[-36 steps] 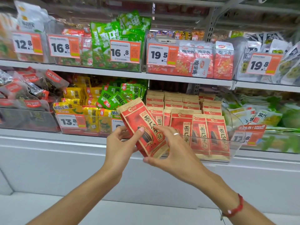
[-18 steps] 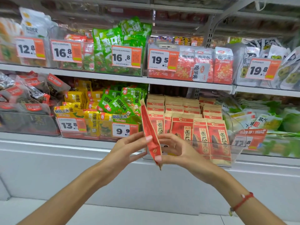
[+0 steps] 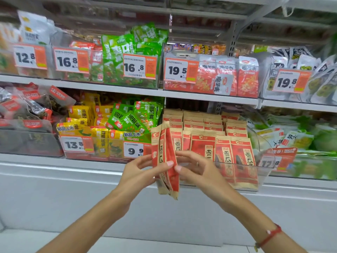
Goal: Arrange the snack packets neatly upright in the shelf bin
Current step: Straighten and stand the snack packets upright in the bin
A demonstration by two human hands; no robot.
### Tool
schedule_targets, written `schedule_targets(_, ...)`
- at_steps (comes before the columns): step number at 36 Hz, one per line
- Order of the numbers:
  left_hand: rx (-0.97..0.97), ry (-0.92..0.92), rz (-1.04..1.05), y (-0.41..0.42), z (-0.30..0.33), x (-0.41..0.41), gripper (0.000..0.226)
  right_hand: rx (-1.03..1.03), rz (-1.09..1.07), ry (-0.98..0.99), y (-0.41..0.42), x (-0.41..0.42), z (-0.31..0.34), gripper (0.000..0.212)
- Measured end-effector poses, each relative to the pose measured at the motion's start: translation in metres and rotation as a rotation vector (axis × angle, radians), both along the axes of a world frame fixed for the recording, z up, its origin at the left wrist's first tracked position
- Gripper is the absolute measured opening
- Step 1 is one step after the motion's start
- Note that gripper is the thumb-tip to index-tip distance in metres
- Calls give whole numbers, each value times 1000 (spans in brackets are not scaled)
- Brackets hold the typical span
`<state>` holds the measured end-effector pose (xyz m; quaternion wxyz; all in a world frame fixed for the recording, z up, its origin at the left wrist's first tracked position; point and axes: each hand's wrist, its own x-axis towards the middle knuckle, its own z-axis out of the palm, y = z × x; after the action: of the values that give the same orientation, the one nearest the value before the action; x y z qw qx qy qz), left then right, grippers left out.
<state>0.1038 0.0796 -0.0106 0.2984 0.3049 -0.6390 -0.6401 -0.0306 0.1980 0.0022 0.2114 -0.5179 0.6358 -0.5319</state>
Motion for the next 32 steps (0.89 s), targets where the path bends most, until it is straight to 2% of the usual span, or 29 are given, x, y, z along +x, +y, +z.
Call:
schedule_targets(5, 12, 33, 120, -1, 4, -3, 72, 34, -90, 187, -6, 10, -10, 58)
schedule_targets(8, 2, 8, 103, 0, 3, -3, 81, 15, -152, 345, -8, 14, -14, 58)
schedule_targets(10, -15, 1, 103, 2, 4, -2, 81, 15, -159, 371, -9, 13, -15, 53)
schedule_targets(12, -37, 11, 104, 4, 5, -3, 67, 14, -144, 313, -9, 12, -13, 48)
schedule_targets(15, -80, 43, 140, 4, 5, -2, 27, 27, -156, 162, -8, 5, -10, 49)
schedule_targets(18, -212, 44, 202, 1, 2, -1, 23, 70, -160, 34, -7, -2, -8, 49)
schedule_targets(22, -324, 78, 238, 6, 1, -3, 21, 85, -153, -9, -7, -4, -7, 44)
schedule_targets(26, -236, 156, 237, 5, 1, -2, 26, -10, -167, 20, -6, -4, -5, 39)
schedule_targets(30, -41, 250, 139, 10, 10, -1, 61, -256, -213, 31, -3, -3, 7, 40)
schedule_targets(32, -8, 278, 73, 14, 15, 1, 72, -340, -269, 27, -1, -2, 12, 41)
